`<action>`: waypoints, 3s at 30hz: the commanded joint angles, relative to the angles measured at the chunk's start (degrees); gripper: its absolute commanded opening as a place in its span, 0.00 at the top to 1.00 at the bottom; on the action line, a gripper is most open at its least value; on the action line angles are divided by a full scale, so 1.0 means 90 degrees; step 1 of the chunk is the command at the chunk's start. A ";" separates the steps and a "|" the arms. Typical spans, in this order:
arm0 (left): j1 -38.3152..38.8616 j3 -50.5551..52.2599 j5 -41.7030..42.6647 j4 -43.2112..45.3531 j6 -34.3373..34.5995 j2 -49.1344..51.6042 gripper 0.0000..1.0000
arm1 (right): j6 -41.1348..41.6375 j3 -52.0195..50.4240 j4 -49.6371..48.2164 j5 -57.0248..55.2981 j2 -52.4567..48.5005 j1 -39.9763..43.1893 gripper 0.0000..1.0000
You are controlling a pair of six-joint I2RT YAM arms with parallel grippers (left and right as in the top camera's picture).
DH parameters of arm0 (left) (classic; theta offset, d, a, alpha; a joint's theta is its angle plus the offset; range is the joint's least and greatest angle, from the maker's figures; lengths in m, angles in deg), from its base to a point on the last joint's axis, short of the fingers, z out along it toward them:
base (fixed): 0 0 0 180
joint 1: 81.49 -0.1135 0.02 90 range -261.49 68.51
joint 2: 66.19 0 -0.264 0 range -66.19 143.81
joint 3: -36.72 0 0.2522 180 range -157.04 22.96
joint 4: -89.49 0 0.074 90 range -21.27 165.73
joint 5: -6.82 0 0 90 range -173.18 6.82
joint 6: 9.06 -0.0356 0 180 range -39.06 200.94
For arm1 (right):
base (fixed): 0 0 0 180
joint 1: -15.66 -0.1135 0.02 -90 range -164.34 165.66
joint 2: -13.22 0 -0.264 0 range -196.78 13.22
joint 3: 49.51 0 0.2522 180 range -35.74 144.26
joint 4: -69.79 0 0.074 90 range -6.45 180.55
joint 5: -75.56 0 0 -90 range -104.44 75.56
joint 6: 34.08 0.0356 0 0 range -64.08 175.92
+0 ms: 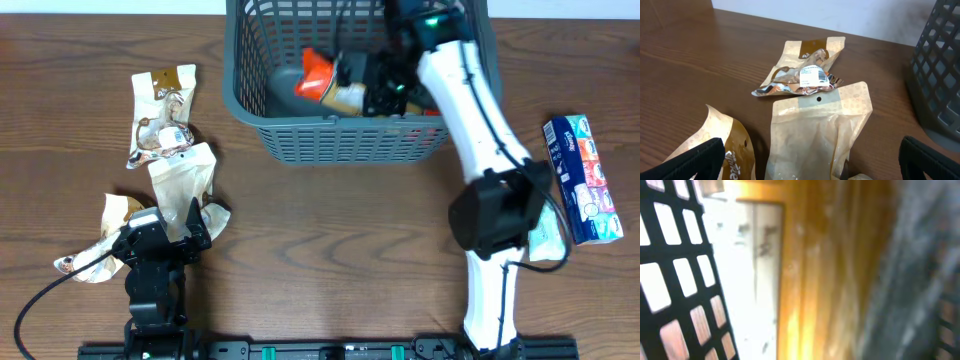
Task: Pack container
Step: 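Lift the bag with the right gripper and drop it into the basket, then return the right gripper and grasp the blue tissue-pack bundle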
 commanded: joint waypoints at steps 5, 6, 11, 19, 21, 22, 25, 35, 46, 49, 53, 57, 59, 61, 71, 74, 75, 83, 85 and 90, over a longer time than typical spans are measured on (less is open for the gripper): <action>0.0024 0.0126 -0.0024 -0.0039 0.0063 0.0005 0.01 | 0.0209 0.0187 -0.0039 -0.0255 0.0160 -0.0194 0.17; 0.0024 0.0126 0.0000 -0.0039 0.0063 0.0005 0.01 | 0.0223 0.0206 -0.0051 -0.0253 0.0240 -0.0187 0.17; 0.0024 0.0126 0.0384 -0.0073 0.0063 0.0005 0.01 | 0.0580 0.0571 -0.0284 -0.0253 0.0809 -0.0044 0.15; 0.0024 0.0126 0.0403 -0.0107 0.0058 0.0005 0.01 | 0.2174 0.1758 -0.0493 -0.0253 0.1994 0.1239 0.00; 0.0024 0.0126 0.0403 -0.0107 0.0058 0.0005 0.01 | 0.2795 0.1851 -0.0488 -0.0250 0.2288 0.1919 0.01; 0.0024 0.0126 0.0403 -0.0107 0.0058 0.0005 0.01 | 0.3077 0.1851 -0.0457 -0.0250 0.2414 0.2280 0.01; 0.0024 0.0126 0.0403 -0.0107 0.0058 0.0005 0.02 | 0.3903 0.1851 -0.0017 -0.0277 0.2654 0.3543 0.01; 0.0024 0.0126 0.0403 -0.0073 0.0058 0.0005 0.01 | 0.4697 0.1409 0.1819 -0.0289 0.2623 0.6127 0.01; 0.0024 0.0126 0.0398 -0.0078 0.0058 0.0005 0.01 | 0.4835 -0.1294 0.1899 0.0304 0.3949 0.6273 0.01; 0.0024 0.0126 0.0398 -0.0078 0.0058 0.0005 0.01 | 0.4969 -0.2244 0.1622 0.0250 0.4694 0.6156 0.01; 0.0024 0.0126 0.0398 -0.0078 0.0058 0.0005 0.01 | 0.5248 -0.3507 0.0986 -0.0364 0.5557 0.6166 0.01; 0.0024 0.0126 0.0401 -0.0080 0.0058 0.0005 0.01 | 0.5168 -0.4549 0.0068 -0.1022 0.5746 0.6198 0.01; 0.0024 0.0126 0.0398 -0.0080 0.0058 0.0005 0.01 | 0.4891 -0.4908 -0.0296 -0.1229 0.5620 0.6241 0.01; 0.0024 0.0126 0.0401 -0.0080 0.0058 0.0005 0.01 | 0.4634 -0.5098 -0.0680 -0.1226 0.5401 0.6292 0.01; 0.0024 0.0126 0.0401 -0.0078 0.0058 0.0005 0.01 | 0.3002 -0.5149 -0.2079 -0.1222 0.3983 0.6297 0.01; 0.0024 0.0126 0.0401 -0.0078 0.0056 0.0005 0.01 | 0.2531 -0.5149 -0.2378 -0.1076 0.3546 0.6297 0.01; 0.0024 0.0126 0.0401 -0.0078 0.0056 0.0005 0.01 | 0.2392 -0.5149 -0.2472 -0.1064 0.3385 0.6300 0.01; 0.0024 0.0126 0.0403 -0.0075 0.0058 0.0005 0.01 | 0.1600 -0.5146 -0.3228 -0.1037 0.2319 0.6297 0.01; 0.0024 0.0126 0.0403 -0.0078 0.0058 0.0005 0.01 | 0.1523 -0.5146 -0.3449 -0.1037 0.2176 0.6312 0.01; 0.0024 0.0126 0.0403 -0.0075 0.0058 0.0005 0.01 | 0.1413 -0.5146 -0.3976 -0.1035 0.1892 0.6326 0.01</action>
